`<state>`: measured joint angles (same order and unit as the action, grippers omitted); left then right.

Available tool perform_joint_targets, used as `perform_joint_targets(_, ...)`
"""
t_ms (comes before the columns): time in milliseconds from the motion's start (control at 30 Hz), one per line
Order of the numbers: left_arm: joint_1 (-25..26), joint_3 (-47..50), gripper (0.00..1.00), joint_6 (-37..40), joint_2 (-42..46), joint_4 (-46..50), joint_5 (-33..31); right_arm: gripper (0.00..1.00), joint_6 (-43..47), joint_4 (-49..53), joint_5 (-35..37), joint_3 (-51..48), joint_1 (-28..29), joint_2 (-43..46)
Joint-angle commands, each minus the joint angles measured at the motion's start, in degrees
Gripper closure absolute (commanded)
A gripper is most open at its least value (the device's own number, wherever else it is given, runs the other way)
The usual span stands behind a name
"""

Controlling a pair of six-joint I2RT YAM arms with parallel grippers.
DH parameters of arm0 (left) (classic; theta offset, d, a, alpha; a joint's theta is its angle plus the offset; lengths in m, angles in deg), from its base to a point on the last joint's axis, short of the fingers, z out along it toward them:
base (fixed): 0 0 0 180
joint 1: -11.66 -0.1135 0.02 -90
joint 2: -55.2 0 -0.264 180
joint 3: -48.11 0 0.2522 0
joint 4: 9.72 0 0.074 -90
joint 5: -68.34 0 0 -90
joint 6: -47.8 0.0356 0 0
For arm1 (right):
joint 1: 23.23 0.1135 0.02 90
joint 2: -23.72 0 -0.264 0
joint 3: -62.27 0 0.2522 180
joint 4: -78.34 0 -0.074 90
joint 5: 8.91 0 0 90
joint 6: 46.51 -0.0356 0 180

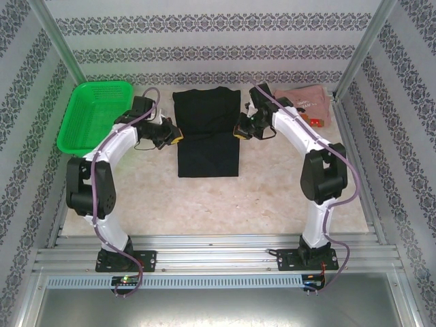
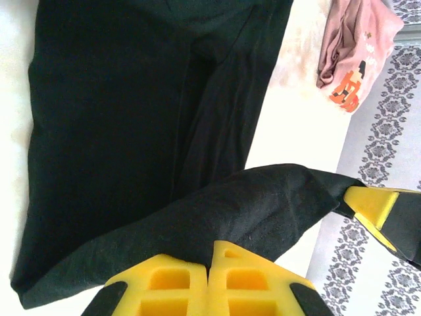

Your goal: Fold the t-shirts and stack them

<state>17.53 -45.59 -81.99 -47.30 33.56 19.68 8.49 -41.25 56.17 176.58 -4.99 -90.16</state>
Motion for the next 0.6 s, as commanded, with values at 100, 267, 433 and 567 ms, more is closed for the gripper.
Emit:
perform_joint_targets(100, -1.06, -5.68, 1.00, 3.35, -5.99, 1.91, -0.80, 1.00, 2.19, 2.83, 0.11, 6.64, -1.18, -6.31)
perform_joint_targets(267, -1.19, -9.98, 1.00, 4.18, -12.13, 2.26, -0.91, 1.00, 2.09, 2.66, 0.12, 10.26, -1.45, -11.02)
perform_joint_targets(433, -1.63, -14.88, 1.00, 4.75, -17.60, 2.81, -0.86, 1.00, 1.28, 2.75, -0.15, 14.76, -2.09, -15.98)
perform_joint_targets(567, -1.74, -20.25, 0.85, 4.92, -21.76, 4.39, -0.35, 0.91, 0.14, 2.52, -1.36, 19.45, -2.92, -19.91)
